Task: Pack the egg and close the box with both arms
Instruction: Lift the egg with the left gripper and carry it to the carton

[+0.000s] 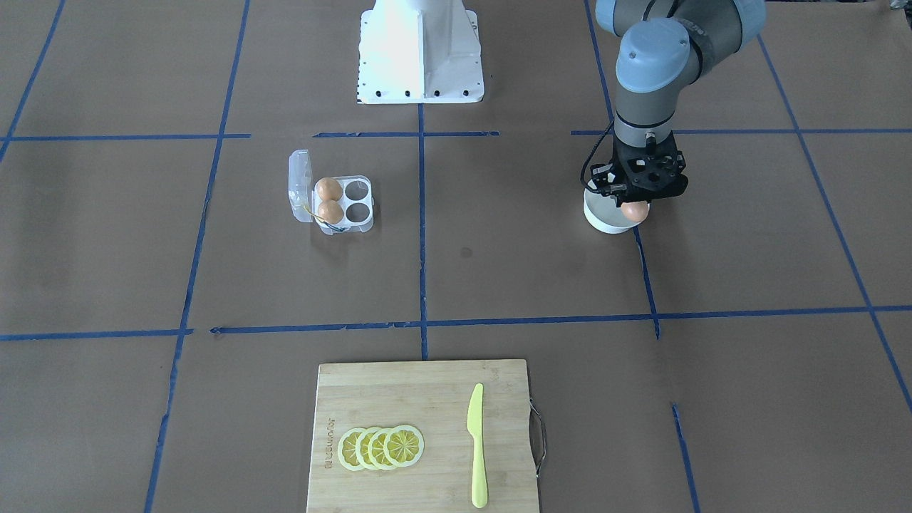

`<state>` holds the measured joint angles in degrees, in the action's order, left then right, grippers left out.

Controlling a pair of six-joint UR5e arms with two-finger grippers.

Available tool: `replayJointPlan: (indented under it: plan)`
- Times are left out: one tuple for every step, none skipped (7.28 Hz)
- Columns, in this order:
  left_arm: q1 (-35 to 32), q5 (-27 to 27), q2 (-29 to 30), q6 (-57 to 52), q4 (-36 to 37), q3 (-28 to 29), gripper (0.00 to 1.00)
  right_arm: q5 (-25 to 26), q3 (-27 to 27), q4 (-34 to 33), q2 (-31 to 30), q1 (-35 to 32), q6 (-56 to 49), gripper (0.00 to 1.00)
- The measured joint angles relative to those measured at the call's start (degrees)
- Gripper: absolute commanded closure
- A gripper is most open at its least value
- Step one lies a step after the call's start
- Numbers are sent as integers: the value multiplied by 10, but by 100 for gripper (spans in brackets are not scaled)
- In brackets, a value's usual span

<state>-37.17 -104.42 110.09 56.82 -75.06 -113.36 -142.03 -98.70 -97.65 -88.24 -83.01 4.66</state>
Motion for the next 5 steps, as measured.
replayJointPlan:
  plan:
    - [2, -7, 22, 1, 7, -5, 100, 0, 0, 0, 0, 0, 0, 0]
    - [8, -23, 52, 5, 9, -4, 100, 0, 0, 0, 0, 0, 0, 0]
    - [19, -38, 87, 8, 9, 4, 100, -1, 0, 0, 0, 0, 0, 0]
    - [38, -45, 123, 10, 7, 20, 100, -1, 0, 0, -1, 0, 0, 0]
    - [58, -46, 165, 9, -2, 45, 100, -3, 0, 0, -1, 0, 0, 0]
